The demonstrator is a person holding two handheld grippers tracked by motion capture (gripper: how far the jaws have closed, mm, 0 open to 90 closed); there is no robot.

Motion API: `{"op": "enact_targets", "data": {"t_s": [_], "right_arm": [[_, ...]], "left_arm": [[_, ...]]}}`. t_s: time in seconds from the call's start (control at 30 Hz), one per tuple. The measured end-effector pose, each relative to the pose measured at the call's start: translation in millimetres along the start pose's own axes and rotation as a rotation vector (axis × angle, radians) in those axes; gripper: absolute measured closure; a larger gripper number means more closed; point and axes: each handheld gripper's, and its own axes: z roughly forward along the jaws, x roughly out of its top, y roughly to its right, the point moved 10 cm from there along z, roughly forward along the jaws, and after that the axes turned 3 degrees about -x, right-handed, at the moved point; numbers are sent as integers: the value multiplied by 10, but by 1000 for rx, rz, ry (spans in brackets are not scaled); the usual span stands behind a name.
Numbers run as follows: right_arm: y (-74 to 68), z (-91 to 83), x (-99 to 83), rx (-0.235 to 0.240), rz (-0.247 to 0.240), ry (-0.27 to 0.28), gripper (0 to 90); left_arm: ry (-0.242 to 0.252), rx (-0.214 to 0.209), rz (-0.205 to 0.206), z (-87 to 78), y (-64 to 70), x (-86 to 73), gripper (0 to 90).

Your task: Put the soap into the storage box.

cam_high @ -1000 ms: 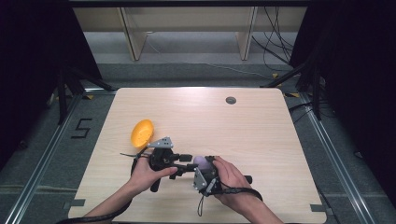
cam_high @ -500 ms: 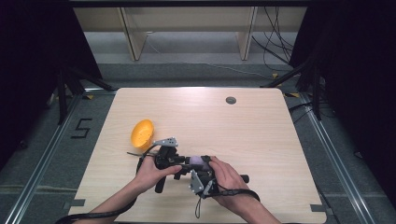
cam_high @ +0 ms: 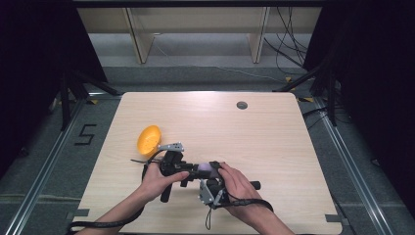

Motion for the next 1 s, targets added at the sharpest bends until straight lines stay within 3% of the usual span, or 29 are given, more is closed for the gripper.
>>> {"op": "enact_targets", "data": {"t_s": [0.03, 0.1, 0.17, 0.2, 0.23, 0.27, 0.33, 0.37, 0.4, 0.43, 0.47, 0.5, 0.53, 0.57, 0.63, 0.67, 0.7, 0.73, 0.77, 0.83, 0.87, 0.9, 0.93, 0.97, 1.0], "right_arm": [[10, 8, -18, 11, -23, 7, 326], [-30, -18, -126, 14, 39, -41, 290], [15, -49, -199, -1, 32, -46, 291], [17, -81, -248, -4, 60, -62, 290], [38, -98, -294, -14, 69, -66, 284], [38, -98, -294, -14, 69, -66, 284], [17, -152, -501, -2, 125, -106, 277], [26, -174, -594, -1, 111, -128, 277], [5, -197, -674, 10, 130, -147, 278], [-70, -232, -749, 31, 215, -179, 288], [-107, -254, -803, 35, 266, -186, 295], [-107, -254, -803, 35, 266, -186, 295], [-112, -305, -943, 24, 270, -196, 295], [-145, -327, -970, 26, 315, -208, 295], [-156, -359, -1055, 14, 342, -215, 298], [-165, -378, -1088, 14, 356, -218, 305], [-152, -394, -1112, 8, 352, -217, 306], [-150, -404, -1135, 8, 356, -222, 306], [-150, -404, -1135, 8, 356, -222, 306], [-154, -409, -1158, 11, 378, -232, 305], [-154, -409, -1158, 11, 378, -232, 305], [-166, -397, -1145, 22, 382, -229, 305], [-166, -397, -1145, 22, 382, -229, 305], [-164, -382, -1135, 24, 392, -227, 305], [-164, -382, -1135, 24, 392, -227, 305]], "left_arm": [[3, 13, 2, -15, -16, 9, 586], [19, 48, 16, -80, -70, 27, 587], [16, 58, 36, -111, -85, 27, 587], [30, 96, 58, -181, -106, 39, 586], [30, 96, 58, -181, -106, 39, 587], [31, 122, 76, -227, -120, 43, 587], [44, 175, 129, -379, -129, 63, 587], [41, 201, 151, -447, -144, 65, 587], [41, 201, 151, -447, -144, 65, 587], [52, 219, 157, -509, -153, 74, 587], [65, 262, 184, -653, -185, 91, 587], [65, 262, 184, -653, -185, 91, 587], [86, 320, 197, -826, -242, 119, 587], [99, 359, 200, -920, -283, 136, 587], [129, 437, 197, -1105, -376, 172, 587], [129, 437, 197, -1105, -376, 172, 587], [146, 480, 197, -1194, -422, 189, 587], [180, 562, 187, -1351, -509, 215, 587], [180, 562, 187, -1351, -509, 215, 587], [231, 666, 179, -1508, -617, 255, 587], [231, 666, 179, -1508, -617, 255, 587], [247, 751, 196, -1561, -689, 278, 587], [247, 751, 196, -1561, -689, 278, 587], [264, 801, 186, -1562, -754, 295, 587], [264, 801, 186, -1562, -754, 295, 587]]}}
